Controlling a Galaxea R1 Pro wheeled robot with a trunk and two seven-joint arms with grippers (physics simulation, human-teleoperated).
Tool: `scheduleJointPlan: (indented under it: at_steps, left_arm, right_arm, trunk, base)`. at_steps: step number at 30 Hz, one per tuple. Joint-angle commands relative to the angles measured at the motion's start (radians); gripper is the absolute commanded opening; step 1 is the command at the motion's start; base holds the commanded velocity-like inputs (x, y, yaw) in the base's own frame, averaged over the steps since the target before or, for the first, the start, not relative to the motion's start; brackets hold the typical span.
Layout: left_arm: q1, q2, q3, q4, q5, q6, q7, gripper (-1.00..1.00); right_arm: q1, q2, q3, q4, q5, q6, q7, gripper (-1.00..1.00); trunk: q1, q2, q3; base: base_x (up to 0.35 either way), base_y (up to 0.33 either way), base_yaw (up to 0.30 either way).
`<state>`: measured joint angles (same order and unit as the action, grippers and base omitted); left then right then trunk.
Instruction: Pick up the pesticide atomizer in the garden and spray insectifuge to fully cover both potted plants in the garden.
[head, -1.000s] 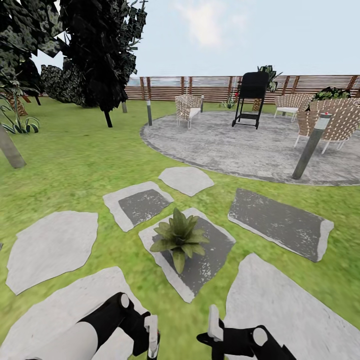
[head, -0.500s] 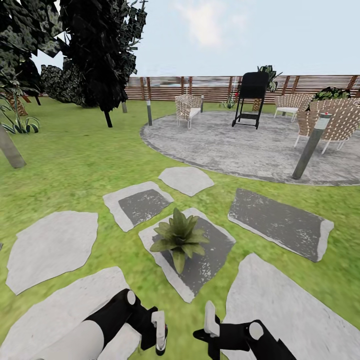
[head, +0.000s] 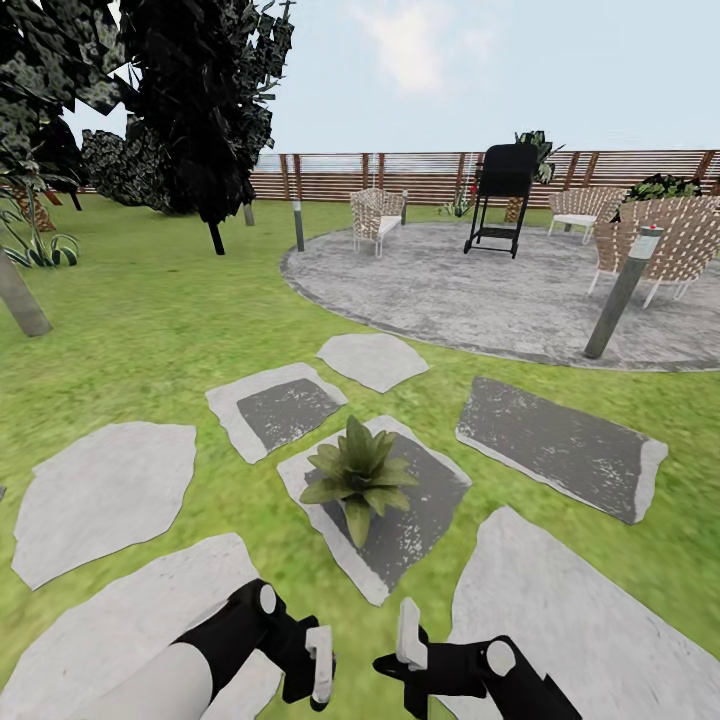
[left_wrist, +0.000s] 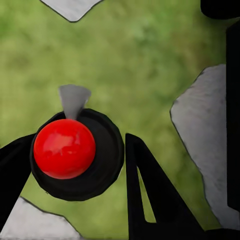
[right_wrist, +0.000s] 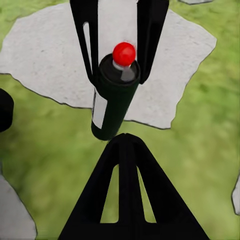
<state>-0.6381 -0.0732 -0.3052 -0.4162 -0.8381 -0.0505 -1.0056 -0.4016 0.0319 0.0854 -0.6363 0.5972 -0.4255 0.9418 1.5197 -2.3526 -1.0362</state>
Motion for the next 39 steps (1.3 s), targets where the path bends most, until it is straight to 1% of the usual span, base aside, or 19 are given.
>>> scheduleJointPlan:
  at_steps: [1,6,13,17,24,26,29,31,39]
  left_arm:
    - [0.000,0.000,0.000,-0.001,-0.012,-0.005,-0.001,-1.00]
    - [0.003,-0.001,0.000,0.000,-0.021,-0.005,0.001,-1.00]
    - [0.003,-0.003,-0.001,0.006,-0.020,-0.005,0.001,-1.00]
    - [0.004,-0.014,-0.001,0.012,-0.023,-0.006,0.001,-1.00]
    - [0.005,-0.024,-0.002,0.013,-0.023,-0.007,0.001,-1.00]
    - [0.005,-0.029,-0.002,0.013,-0.028,-0.007,0.000,-1.00]
    - [0.005,-0.035,-0.002,0.014,-0.051,-0.006,0.000,-1.00]
    - [0.007,-0.044,-0.002,0.015,-0.062,-0.006,-0.001,-1.00]
    - [0.009,-0.059,-0.003,0.016,-0.068,-0.006,-0.001,-1.00]
  right_arm:
    - [0.000,0.002,-0.001,-0.002,0.007,-0.004,0.001,-1.00]
    - [0.000,0.008,-0.001,-0.003,0.007,-0.004,0.002,-1.00]
    - [0.000,0.009,-0.001,-0.003,0.007,-0.004,0.002,-1.00]
    - [0.000,0.009,-0.001,-0.003,0.007,-0.004,0.002,-1.00]
    - [-0.001,0.009,-0.001,-0.003,0.007,-0.004,0.002,-1.00]
    - [-0.001,0.009,-0.001,-0.003,0.007,-0.004,0.002,-1.00]
    - [-0.001,0.009,-0.001,-0.003,0.007,-0.004,0.002,-1.00]
    - [-0.001,0.009,-0.001,-0.003,0.007,-0.004,0.002,-1.00]
    - [-0.002,0.009,-0.001,-0.003,0.009,-0.004,0.002,-1.00]
  trunk:
    - [0.000,0.000,-0.001]
    - [0.000,0.000,-0.001]
    - [0.000,0.000,-0.001]
    - [0.000,0.000,-0.001]
    - [0.000,0.000,-0.001]
    - [0.000,0.000,-0.001]
    - [0.000,0.000,-0.001]
    - [0.000,0.000,-0.001]
    - [0.000,0.000,-0.001]
  base:
    - [0.000,0.000,0.000]
    - [0.000,0.000,0.000]
    - [0.000,0.000,0.000]
    - [0.000,0.000,0.000]
    - [0.000,0.000,0.000]
    - [0.000,0.000,0.000]
    - [0.000,0.000,0.000]
    - [0.000,0.000,0.000]
    - [0.000,0.000,0.000]
